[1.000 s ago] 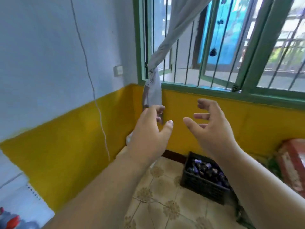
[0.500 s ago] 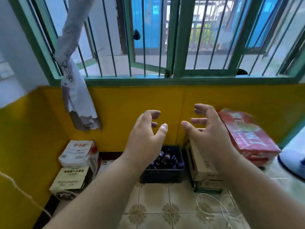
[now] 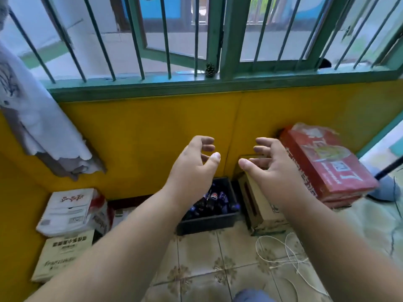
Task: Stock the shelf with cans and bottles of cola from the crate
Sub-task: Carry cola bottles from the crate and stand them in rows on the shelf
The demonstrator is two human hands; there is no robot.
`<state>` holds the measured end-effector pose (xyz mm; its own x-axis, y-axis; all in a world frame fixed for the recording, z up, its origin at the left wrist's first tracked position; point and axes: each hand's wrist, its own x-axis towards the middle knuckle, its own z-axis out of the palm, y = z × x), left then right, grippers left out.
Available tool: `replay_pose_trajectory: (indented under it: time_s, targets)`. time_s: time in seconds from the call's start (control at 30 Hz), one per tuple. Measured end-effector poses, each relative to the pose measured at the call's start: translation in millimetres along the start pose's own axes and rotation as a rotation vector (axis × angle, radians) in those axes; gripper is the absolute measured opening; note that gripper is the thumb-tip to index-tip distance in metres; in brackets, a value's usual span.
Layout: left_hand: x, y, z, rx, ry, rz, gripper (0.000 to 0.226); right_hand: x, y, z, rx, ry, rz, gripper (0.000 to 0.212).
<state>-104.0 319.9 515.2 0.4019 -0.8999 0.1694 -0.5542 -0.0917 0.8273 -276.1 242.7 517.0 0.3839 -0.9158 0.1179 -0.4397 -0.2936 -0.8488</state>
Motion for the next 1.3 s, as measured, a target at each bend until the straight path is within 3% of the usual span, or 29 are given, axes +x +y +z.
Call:
replay_pose_trajectory:
  time_s: [0.3, 0.63, 0.83, 0.97, 1.07, 1.13, 1.2, 1.3]
  targets:
    - [102.8, -58.1, 53.9, -0.002, -0.083, -0.173, 0.030, 124.5, 66.9, 39.8, 0.018, -0.157, 0.164, 0.064]
    - [215.4, -150.1, 120.0, 0.017, -0.097, -0.563, 0.027, 279.4, 180.2, 127.9, 0.065, -0.447, 0.447, 0.066]
    - [218.2, -261.6, 170.0, 0.040, -0.148, -0.749, 0.026, 285.4, 285.9, 219.4, 0.188, -0.496, 0.790, 0.061]
    - [220.5, -349.8, 217.9, 0.055, -0.282, -0.819, 0.025, 271.7, 368.6, 278.0, 0.172, -0.484, 0.855, 0.033]
    - [227.1, -413.9, 255.7, 0.131, -0.461, -0.843, 0.028, 262.3, 434.3, 310.6, 0.189, -0.437, 1.017, 0.018]
    - [230.9, -457.9, 282.1, 0.223, -0.569, -0.844, 0.031, 255.7, 476.8, 329.6, 0.221, -0.457, 1.148, 0.037]
    - [231.9, -502.6, 308.0, 0.306, -0.605, -0.835, 0.033, 251.9, 520.7, 353.2, 0.145, -0.437, 1.135, 0.051]
    - [232.6, -555.6, 343.1, 0.299, -0.533, -0.877, 0.038, 251.4, 585.0, 391.1, 0.090, -0.371, 1.040, 0.025]
